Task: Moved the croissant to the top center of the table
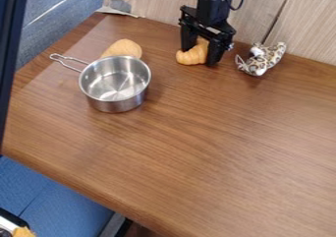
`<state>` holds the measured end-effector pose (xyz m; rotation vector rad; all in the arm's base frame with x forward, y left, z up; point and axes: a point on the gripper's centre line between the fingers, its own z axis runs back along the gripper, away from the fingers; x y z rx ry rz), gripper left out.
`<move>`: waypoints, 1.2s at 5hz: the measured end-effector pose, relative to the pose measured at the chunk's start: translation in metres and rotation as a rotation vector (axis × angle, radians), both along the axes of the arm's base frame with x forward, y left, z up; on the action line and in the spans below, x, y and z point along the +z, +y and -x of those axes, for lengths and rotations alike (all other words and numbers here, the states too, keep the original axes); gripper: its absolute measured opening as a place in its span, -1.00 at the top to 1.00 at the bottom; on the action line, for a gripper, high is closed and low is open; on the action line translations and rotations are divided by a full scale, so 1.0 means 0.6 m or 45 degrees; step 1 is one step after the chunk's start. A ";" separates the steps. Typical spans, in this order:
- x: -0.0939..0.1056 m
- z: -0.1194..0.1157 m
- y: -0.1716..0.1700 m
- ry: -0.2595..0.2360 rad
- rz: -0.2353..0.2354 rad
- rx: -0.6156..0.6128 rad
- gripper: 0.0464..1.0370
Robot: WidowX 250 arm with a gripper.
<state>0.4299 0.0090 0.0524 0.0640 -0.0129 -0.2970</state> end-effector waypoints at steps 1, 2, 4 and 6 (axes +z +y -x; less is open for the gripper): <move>0.000 0.001 0.003 0.003 -0.014 0.033 -0.93; 0.000 0.005 0.005 0.013 -0.027 0.053 -0.93; 0.058 0.024 0.004 -0.109 -0.016 0.066 -0.92; 0.117 0.056 0.000 -0.244 0.045 0.089 -0.92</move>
